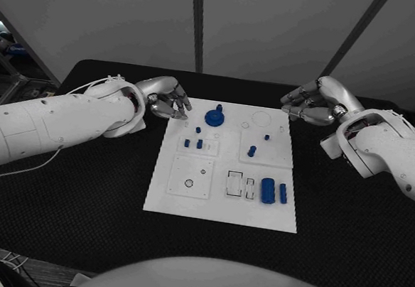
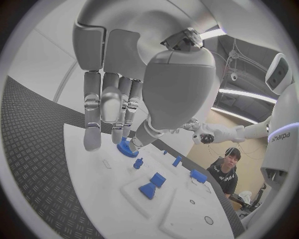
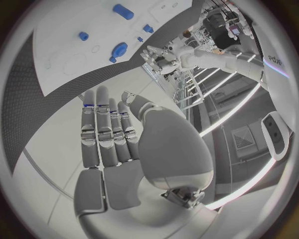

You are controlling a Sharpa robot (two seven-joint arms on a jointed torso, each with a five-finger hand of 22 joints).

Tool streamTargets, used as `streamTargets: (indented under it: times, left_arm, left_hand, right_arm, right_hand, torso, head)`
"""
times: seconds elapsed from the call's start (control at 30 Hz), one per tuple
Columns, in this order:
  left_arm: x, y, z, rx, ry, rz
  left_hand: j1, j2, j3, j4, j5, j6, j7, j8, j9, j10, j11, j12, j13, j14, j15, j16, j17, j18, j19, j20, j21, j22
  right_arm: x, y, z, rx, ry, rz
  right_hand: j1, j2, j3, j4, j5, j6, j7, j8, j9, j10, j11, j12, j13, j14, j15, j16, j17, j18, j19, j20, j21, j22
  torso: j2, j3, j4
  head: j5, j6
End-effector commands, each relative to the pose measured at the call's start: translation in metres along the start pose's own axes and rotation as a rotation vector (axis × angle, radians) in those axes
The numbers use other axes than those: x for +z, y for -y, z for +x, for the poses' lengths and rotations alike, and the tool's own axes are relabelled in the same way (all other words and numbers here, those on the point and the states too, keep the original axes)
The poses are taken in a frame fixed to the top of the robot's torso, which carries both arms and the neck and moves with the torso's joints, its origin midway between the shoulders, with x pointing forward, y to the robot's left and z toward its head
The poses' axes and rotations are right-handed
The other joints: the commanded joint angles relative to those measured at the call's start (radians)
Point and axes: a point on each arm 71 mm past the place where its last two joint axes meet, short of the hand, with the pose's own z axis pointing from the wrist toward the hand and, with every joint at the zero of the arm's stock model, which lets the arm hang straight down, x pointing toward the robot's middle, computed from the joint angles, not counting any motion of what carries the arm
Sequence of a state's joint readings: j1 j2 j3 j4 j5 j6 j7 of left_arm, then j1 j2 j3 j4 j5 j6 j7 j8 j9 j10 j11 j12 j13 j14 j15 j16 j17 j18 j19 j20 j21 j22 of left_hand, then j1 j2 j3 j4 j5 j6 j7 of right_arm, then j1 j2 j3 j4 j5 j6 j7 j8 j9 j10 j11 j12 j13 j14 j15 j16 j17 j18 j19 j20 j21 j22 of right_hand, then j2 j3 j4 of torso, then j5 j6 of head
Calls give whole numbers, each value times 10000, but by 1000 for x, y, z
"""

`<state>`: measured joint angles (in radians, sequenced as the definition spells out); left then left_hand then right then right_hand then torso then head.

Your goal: Assemble the parts on the task board

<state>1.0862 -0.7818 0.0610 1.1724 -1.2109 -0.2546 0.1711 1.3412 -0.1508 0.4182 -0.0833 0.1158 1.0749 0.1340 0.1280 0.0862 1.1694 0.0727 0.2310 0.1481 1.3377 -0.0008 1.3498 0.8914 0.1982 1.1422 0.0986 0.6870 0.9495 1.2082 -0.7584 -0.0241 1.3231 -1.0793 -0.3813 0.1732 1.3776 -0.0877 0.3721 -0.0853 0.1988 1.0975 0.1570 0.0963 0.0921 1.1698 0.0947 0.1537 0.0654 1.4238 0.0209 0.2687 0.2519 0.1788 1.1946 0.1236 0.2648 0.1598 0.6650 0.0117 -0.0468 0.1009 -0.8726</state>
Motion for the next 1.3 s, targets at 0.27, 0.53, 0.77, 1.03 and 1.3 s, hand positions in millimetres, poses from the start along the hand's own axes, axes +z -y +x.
streamTargets:
  times: [0.27,0.53,0.77,1.03,1.3]
  left_arm:
    - [-23,-8,-24,-7058,2361,-248]
    - [-36,2,-17,-8993,2696,-63]
    - [-39,9,-13,-9539,2788,56]
    - [-39,14,-11,-9775,2765,129]
    - [-39,18,-9,-9906,2697,198]
  left_hand:
    - [-378,-26,147,160,-16,529,-40,-95,-56,612,-86,136,109,-2664,6,-3141,-4586,-159,-780,88,-1185,-661]
    - [-586,-87,-235,321,-22,559,-24,-287,-109,680,-56,25,127,-2694,94,-4209,-5149,-156,-988,205,-2049,-1304]
    - [-565,-56,-345,343,-16,548,27,-372,-127,656,-34,-40,128,-2581,122,-4431,-5263,-154,-866,223,-2267,-1514]
    - [-544,-59,-407,341,-13,483,83,-446,-145,594,3,-88,125,-2526,145,-4525,-5308,-157,-791,234,-2373,-1619]
    - [-533,-51,-445,345,-8,418,122,-503,-157,544,40,-116,125,-2508,166,-4586,-5334,-161,-752,248,-2446,-1688]
  right_arm:
    - [2,-5,16,-5538,-1566,147]
    - [4,-5,27,-6500,-1526,345]
    - [9,-7,44,-6577,-1673,255]
    - [11,-6,61,-6405,-1999,167]
    - [12,-7,74,-6198,-2241,74]
  right_hand:
    - [-294,-137,278,-141,-354,422,-251,-307,-165,825,-271,-781,31,646,-393,5648,4409,-46,374,-626,3153,2172]
    - [-694,-470,581,8,-482,52,-147,-335,-232,195,-150,-913,-4,1019,-238,8818,7770,-3,461,-504,3968,2717]
    - [-776,-641,887,64,-496,-125,-83,-309,-209,-140,-58,-846,17,937,-164,10210,9236,29,311,-386,4665,3200]
    - [-754,-647,1012,61,-458,-116,-69,-303,-197,-188,-34,-832,18,963,-154,10728,9816,35,237,-357,4975,3410]
    - [-708,-622,1100,36,-378,-117,-53,-303,-194,-182,-26,-821,19,967,-147,10890,9985,38,197,-348,5123,3510]
  torso:
    - [12,-6,-18]
    - [19,0,-15]
    - [19,-5,-6]
    - [18,-14,2]
    - [14,-4,-3]
  head:
    - [-475,308]
    - [-610,435]
    - [-630,473]
    - [-683,455]
    - [-642,448]
